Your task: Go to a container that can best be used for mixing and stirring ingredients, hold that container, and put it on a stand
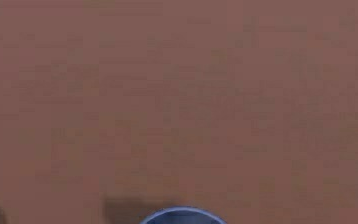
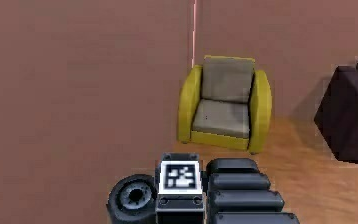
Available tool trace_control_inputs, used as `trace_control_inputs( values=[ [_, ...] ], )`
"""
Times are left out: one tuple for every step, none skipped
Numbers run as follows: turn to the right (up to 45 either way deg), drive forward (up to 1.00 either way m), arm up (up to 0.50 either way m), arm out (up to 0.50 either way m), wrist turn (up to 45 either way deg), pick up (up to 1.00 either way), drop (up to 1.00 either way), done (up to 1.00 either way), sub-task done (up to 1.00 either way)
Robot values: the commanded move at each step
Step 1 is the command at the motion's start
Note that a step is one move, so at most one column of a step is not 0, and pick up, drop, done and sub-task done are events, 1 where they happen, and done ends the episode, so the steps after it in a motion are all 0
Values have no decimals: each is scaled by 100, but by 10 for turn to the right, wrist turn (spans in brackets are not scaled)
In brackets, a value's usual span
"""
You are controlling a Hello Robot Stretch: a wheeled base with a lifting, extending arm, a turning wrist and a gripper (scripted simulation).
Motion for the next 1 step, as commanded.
trace_control_inputs(
  values=[
    [-390, 0, 0, 0, 0, 0, 0, 0, 0]
  ],
)
